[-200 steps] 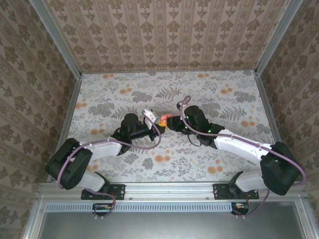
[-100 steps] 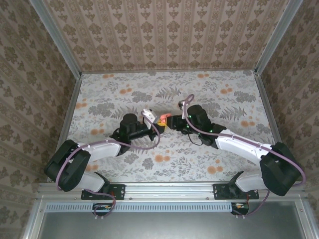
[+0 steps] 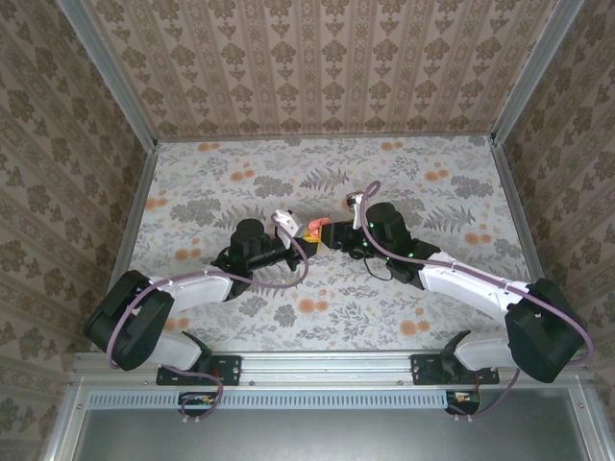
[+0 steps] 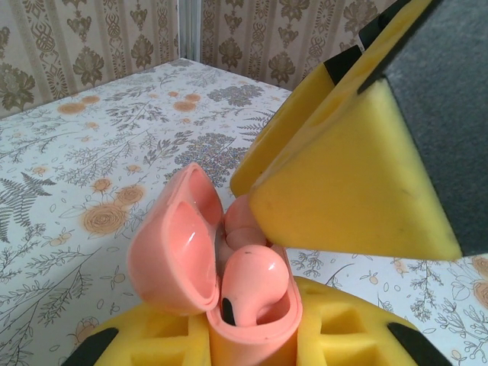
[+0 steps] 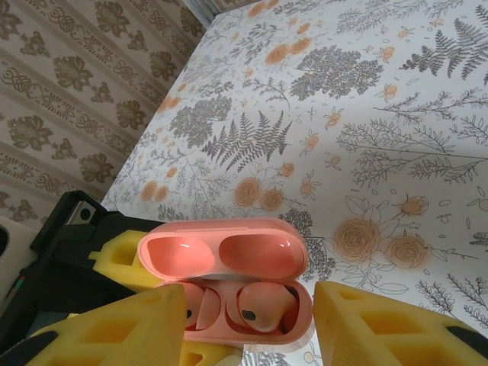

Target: Insert the wireless bluetooth earbuds into the charging case

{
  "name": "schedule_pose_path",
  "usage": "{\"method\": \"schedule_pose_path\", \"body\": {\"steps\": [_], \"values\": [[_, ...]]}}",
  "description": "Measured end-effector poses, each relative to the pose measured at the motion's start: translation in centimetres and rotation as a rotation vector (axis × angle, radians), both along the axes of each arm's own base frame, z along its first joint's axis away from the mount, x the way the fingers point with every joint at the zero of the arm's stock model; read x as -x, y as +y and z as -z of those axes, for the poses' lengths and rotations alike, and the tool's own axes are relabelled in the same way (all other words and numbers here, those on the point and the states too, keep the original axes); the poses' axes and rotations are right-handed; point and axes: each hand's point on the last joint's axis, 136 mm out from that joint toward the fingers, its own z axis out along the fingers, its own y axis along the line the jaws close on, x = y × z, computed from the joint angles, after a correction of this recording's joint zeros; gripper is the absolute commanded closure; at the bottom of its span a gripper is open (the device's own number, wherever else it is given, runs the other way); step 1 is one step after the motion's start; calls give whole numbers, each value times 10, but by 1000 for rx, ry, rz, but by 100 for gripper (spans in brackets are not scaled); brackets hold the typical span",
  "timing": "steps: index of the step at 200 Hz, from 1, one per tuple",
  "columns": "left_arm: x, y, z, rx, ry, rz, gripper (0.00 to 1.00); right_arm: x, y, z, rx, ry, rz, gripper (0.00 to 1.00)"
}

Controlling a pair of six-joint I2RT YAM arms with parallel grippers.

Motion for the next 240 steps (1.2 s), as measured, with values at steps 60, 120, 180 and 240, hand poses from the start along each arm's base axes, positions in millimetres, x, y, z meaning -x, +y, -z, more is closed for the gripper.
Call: {"method": "schedule_pose_path", "body": {"steps": [60, 120, 180, 240], "values": [[0, 0, -2, 4, -5, 0, 85, 1, -5, -15, -29, -25, 3, 52], [4, -1, -7, 24, -19, 27, 85, 12, -21, -53, -99, -101, -3, 55], [19, -6, -15, 53, -27, 120, 85, 32, -41, -66, -160, -59, -73, 61], [31, -7, -26, 78, -45, 180, 85, 50, -44, -52, -169, 92, -140, 68]]}}
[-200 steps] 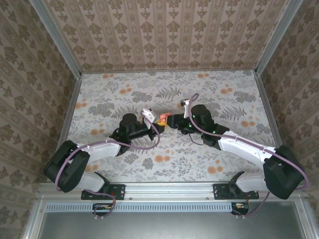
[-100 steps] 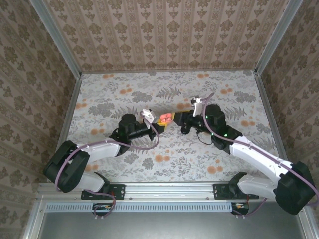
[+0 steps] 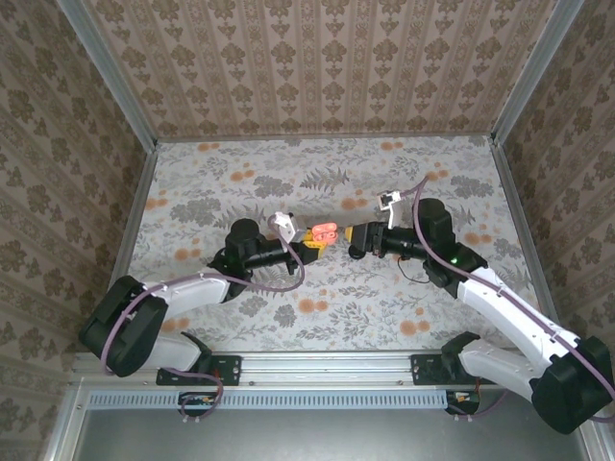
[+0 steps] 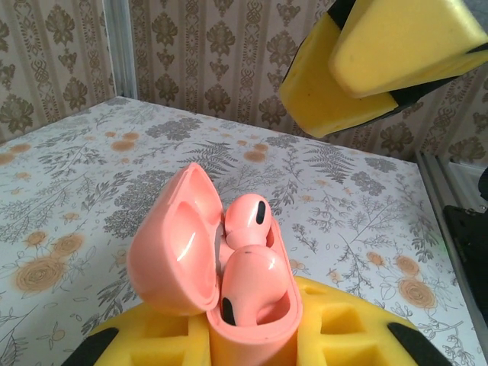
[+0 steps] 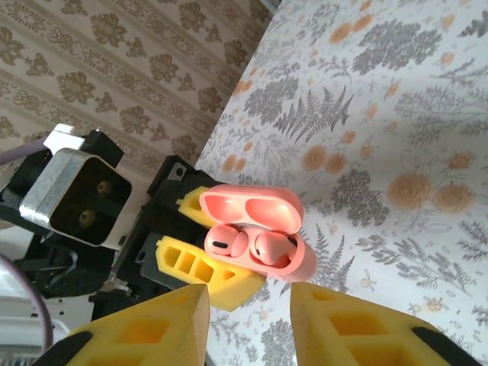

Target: Insert the wireless bluetooth earbuds into the charging case

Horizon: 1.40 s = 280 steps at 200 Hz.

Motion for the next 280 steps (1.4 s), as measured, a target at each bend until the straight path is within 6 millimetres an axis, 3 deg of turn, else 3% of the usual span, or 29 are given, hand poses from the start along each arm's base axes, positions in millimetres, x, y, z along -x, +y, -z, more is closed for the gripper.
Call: {"method": "schedule_pose_path", "body": {"steps": [134, 280], "values": [[2, 0, 0, -1, 3, 8, 85, -6, 14, 16, -34, 144, -43, 69], [2, 0, -1, 0, 1, 8, 85, -15, 26, 21, -49, 167, -65, 74]]}}
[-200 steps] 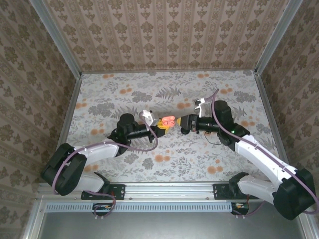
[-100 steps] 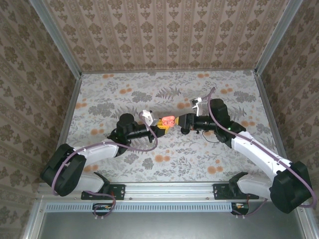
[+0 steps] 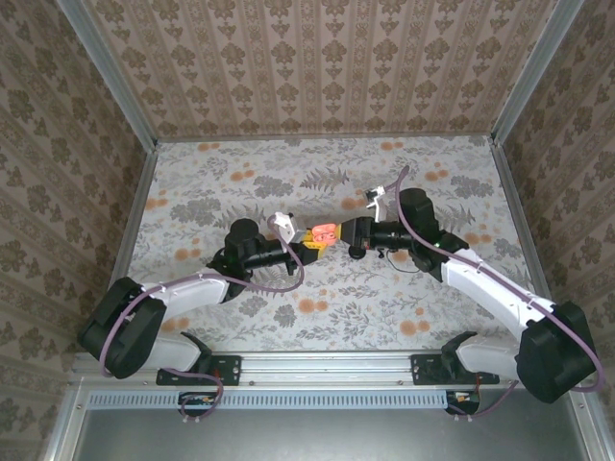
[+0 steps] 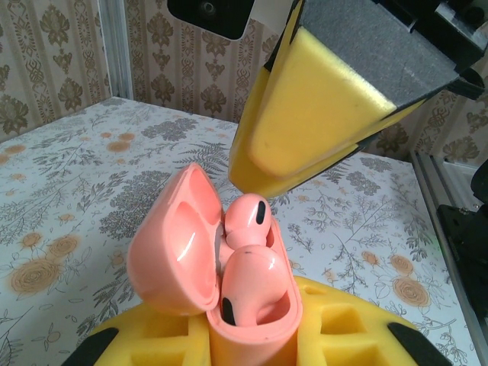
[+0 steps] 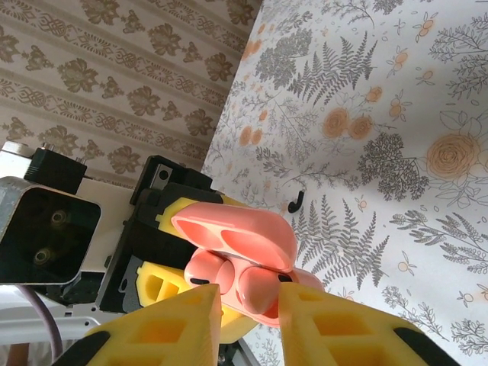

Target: Insert the wireless bluetooth earbuds into the charging case

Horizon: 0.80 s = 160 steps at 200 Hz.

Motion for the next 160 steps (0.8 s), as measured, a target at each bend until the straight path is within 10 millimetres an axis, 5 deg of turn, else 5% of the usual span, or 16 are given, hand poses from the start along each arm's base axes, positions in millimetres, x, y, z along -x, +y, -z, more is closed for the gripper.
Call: {"method": "schedule_pose_path", "body": {"steps": [160], "values": [[-1, 1, 5, -16, 18, -8, 85, 0, 8, 10, 20, 25, -11, 84]]}}
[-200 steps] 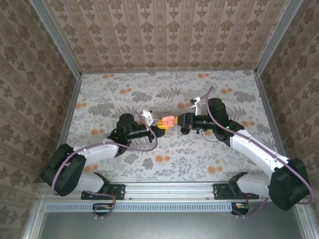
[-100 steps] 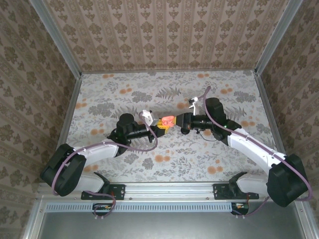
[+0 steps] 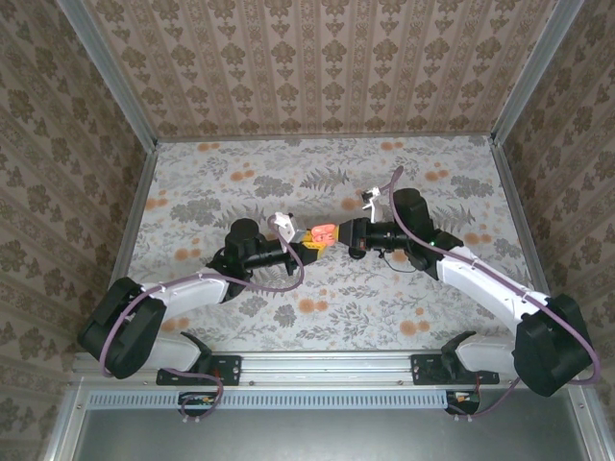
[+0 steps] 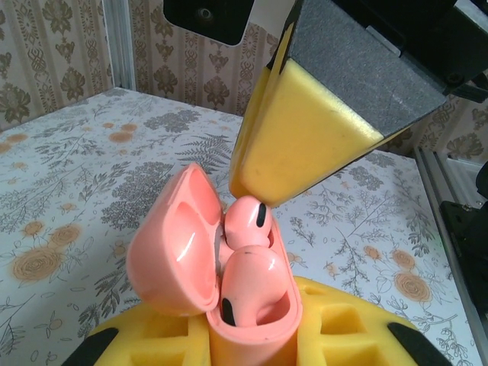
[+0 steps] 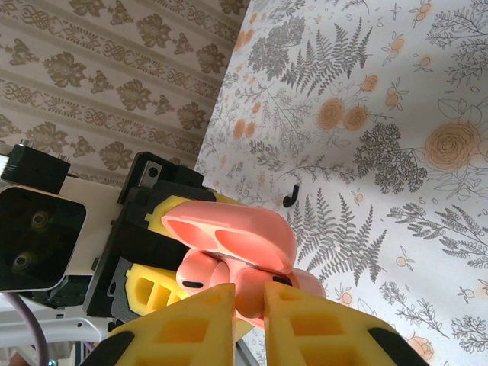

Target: Insert the wireless bluetooth earbuds into the charging case

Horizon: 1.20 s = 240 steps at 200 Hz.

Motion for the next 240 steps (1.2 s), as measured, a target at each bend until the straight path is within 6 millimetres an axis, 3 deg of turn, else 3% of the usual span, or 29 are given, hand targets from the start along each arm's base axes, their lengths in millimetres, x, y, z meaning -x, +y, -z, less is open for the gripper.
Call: {"method": "schedule_pose_path", "body": {"steps": [23, 54, 62, 103, 160, 175, 214, 240], "values": [[0, 0, 2, -6, 8, 0, 85, 0, 0, 2, 8, 1, 5, 83], [1, 0, 2, -10, 13, 2, 85, 2, 0, 1, 27, -16, 7, 70], [2, 0, 1, -8, 10, 5, 85, 5, -1, -2, 31, -32, 5, 64], [4, -1, -13, 17, -17, 18, 85, 11, -18, -40, 16, -191, 54, 56], [8, -3, -18, 27, -22, 50, 85, 11, -54, -52, 58, -357, 155, 23], [9, -4, -20, 27, -20, 63, 85, 12, -59, -52, 82, -406, 155, 9], [10, -7, -32, 47, -40, 89, 85, 21, -62, -59, 150, -605, 72, 1], [13, -8, -35, 52, -43, 106, 85, 32, -58, -58, 203, -753, -25, 0]]}}
